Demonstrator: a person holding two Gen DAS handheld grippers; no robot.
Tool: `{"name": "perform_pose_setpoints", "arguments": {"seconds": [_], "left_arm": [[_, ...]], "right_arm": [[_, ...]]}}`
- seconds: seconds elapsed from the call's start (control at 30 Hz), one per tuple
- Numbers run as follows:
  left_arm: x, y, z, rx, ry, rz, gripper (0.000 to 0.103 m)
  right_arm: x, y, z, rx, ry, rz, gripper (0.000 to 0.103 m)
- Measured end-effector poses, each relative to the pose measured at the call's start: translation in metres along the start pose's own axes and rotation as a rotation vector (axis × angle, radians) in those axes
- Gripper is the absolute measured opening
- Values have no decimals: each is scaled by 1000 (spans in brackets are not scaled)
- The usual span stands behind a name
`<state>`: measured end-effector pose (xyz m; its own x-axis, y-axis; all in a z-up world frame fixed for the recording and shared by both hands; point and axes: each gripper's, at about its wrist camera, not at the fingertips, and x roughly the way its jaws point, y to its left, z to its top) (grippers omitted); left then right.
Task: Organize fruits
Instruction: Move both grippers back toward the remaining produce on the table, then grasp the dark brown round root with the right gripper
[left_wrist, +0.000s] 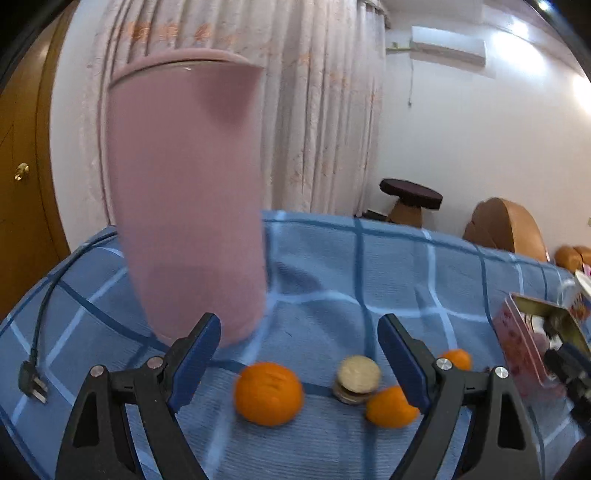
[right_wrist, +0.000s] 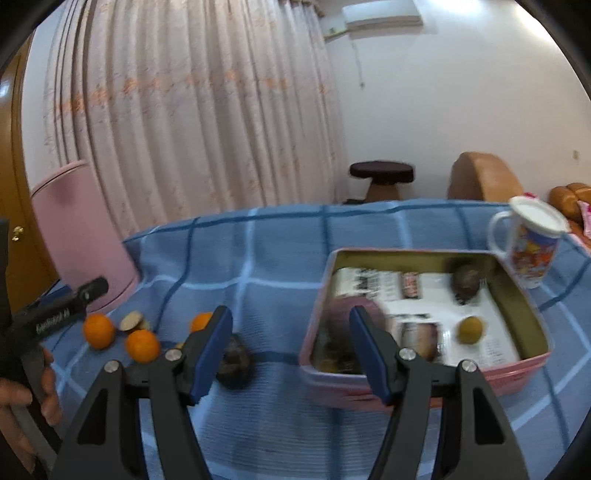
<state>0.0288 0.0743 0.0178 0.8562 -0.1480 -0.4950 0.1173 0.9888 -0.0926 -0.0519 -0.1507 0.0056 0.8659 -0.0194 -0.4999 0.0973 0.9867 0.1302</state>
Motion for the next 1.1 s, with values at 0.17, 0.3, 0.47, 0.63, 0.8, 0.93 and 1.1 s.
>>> {"name": "perform_pose_setpoints", "arguments": {"seconds": [0.17,0.3,0.47,0.63,0.8,0.93,1.1], "left_arm": [[5,21,7,-19,29,51,88],[15,33,6,-39,85,53,88],[17,32,4,-4,93,82,88],[19,39,3,8,112,92,88],[26,35,1,36,158,49,88],[33,24,-5,97,193,59,88],[44,29,-12,66,255,33,88]], "right_arm": [[24,24,-1,-61,89,10,61],[42,29,-4,-69,171,22,57],[58,39,-9,-114,254,9,55],[71,51,-14,-173,315,-19,52],[76,55,-17,-196,345,-36,54],[77,53,-16,-181,347,-15,45],[64,46,-13,-140,303,65,45]]}}
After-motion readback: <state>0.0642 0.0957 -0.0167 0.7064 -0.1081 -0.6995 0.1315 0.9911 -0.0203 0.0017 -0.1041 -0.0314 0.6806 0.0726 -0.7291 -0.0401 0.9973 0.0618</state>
